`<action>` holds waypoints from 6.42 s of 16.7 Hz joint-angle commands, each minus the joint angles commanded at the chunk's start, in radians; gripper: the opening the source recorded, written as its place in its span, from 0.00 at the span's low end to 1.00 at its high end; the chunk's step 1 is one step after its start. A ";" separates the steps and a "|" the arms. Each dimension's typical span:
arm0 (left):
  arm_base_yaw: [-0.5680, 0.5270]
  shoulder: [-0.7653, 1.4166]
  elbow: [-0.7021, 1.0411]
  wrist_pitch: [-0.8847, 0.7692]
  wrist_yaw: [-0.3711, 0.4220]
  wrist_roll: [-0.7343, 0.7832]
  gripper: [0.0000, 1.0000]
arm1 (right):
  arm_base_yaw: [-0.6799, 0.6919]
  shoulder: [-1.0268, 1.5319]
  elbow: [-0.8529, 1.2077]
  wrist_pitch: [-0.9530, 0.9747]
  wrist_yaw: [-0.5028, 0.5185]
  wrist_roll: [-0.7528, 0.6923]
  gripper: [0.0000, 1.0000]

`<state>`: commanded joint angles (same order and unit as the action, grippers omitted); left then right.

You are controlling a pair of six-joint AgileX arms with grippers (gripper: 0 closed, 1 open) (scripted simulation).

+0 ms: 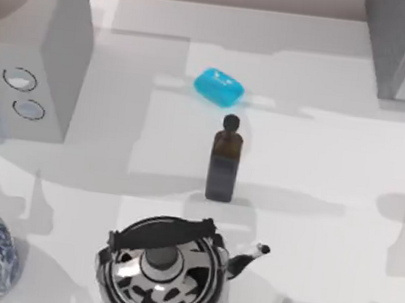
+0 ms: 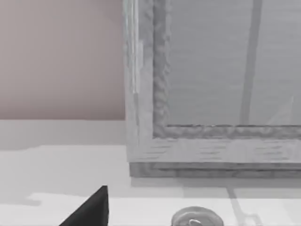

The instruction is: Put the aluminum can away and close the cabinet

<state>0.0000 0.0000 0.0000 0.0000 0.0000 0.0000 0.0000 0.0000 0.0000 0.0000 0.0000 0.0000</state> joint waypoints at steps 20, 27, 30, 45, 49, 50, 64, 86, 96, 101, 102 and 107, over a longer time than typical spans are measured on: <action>0.000 0.000 0.000 0.000 0.000 0.000 1.00 | -0.005 1.141 0.274 0.469 0.027 0.000 1.00; 0.000 0.000 0.000 0.000 0.000 0.000 1.00 | -0.007 1.380 0.284 0.503 0.007 0.015 1.00; 0.000 0.000 0.000 0.000 0.000 0.000 1.00 | -0.007 1.380 0.284 0.503 0.007 0.015 1.00; 0.000 0.000 0.000 0.000 0.000 0.000 1.00 | -0.010 1.759 0.429 0.735 0.009 0.017 1.00; 0.000 0.000 0.000 0.000 0.000 0.000 1.00 | -0.010 1.760 0.425 0.741 0.009 0.017 1.00; 0.000 0.000 0.000 0.000 0.000 0.000 1.00 | -0.010 1.760 0.425 0.741 0.009 0.017 0.92; 0.000 0.000 0.000 0.000 0.000 0.000 1.00 | -0.010 1.760 0.425 0.741 0.009 0.017 0.00; 0.000 0.000 0.000 0.000 0.000 0.000 1.00 | -0.013 1.316 0.733 -0.028 0.002 0.012 0.00; 0.000 0.000 0.000 0.000 0.000 0.000 1.00 | -0.013 1.241 0.737 -0.080 0.002 0.014 0.00; 0.000 0.000 0.000 0.000 0.000 0.000 1.00 | -0.012 1.030 0.599 -0.070 0.003 0.010 0.00; 0.000 0.000 0.000 0.000 0.000 0.000 1.00 | -0.011 0.968 0.560 -0.067 0.003 0.009 0.00; 0.000 0.000 0.000 0.000 0.000 0.000 1.00 | -0.005 0.571 0.343 -0.041 0.001 0.004 0.00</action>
<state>0.0000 0.0000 0.0000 0.0000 0.0000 0.0000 -0.0055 0.5715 0.3434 -0.0410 0.0010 0.0043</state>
